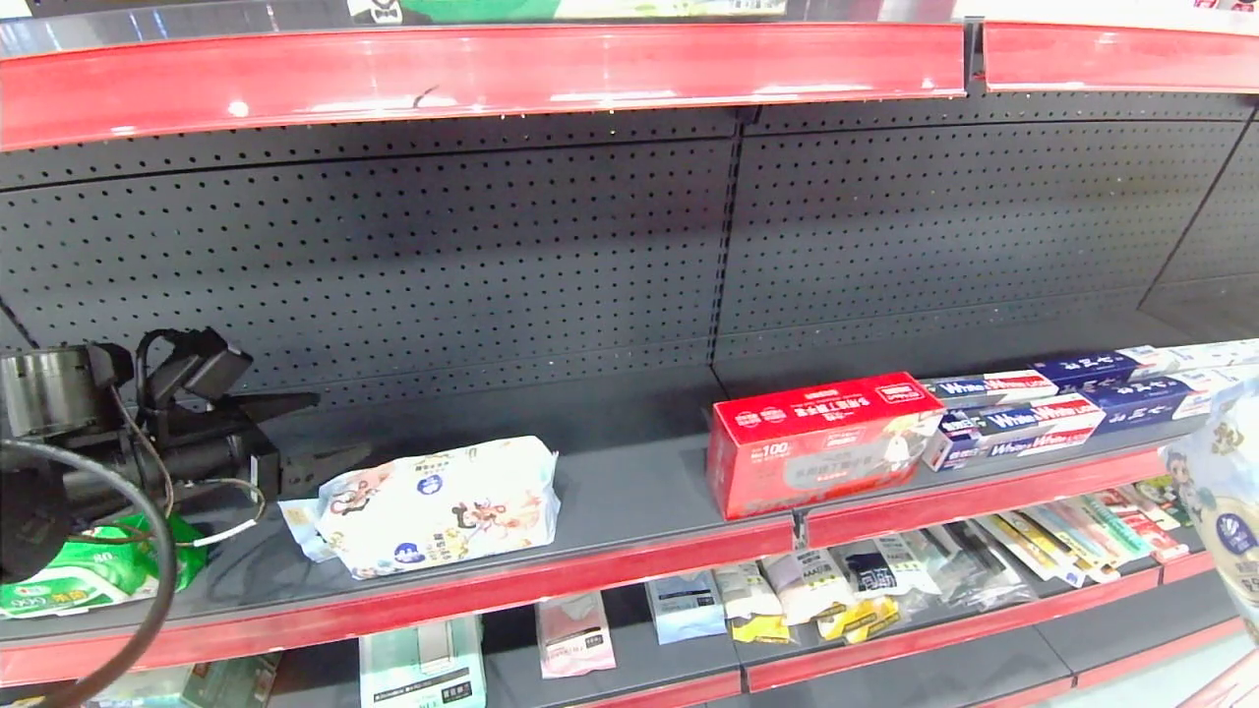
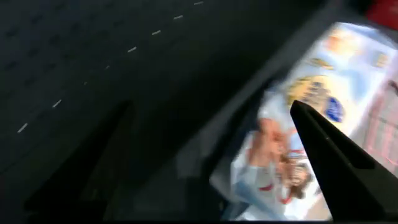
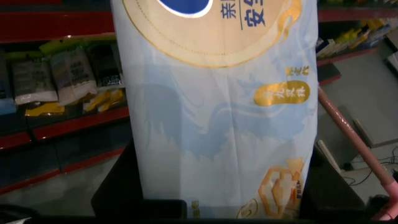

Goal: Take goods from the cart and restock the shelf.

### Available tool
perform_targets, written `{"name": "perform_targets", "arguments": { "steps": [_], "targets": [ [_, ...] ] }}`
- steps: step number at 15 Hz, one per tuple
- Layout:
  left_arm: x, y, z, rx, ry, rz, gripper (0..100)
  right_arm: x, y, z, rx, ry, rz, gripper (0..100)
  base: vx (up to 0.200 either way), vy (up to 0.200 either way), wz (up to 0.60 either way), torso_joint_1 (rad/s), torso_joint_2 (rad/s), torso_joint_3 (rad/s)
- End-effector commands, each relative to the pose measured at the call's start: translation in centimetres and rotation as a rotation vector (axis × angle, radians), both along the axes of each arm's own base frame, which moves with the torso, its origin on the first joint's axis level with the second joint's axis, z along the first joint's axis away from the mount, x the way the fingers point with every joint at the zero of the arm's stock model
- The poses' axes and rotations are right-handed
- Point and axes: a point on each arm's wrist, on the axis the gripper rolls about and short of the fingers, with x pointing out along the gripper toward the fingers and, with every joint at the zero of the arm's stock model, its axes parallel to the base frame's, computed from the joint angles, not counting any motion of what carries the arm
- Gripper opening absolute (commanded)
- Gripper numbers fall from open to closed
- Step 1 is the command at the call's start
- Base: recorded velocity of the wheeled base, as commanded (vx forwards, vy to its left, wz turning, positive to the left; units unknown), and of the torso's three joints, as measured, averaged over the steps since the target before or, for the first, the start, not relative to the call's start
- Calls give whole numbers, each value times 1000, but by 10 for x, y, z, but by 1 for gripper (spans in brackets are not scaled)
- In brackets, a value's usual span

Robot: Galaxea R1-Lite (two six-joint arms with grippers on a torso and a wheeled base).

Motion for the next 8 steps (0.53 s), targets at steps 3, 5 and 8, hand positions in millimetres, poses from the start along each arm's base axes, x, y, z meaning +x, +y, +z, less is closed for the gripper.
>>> {"name": "perform_targets", "arguments": {
  "steps": [3, 5, 8],
  "targets": [
    [-6, -17, 1, -64, -10, 453, 100, 0, 0, 4, -7, -18, -2, 0, 0, 0, 0, 0, 0, 0],
    [-17, -21, 2, -104, -32, 520, 100, 1, 0, 3, -3, -11, -3, 0, 0, 0, 0, 0, 0, 0],
    [-43, -26, 17, -121, -66, 480, 100, 9, -3, 5, 23, 20, -4, 0, 0, 0, 0, 0, 0, 0]
  ]
}}
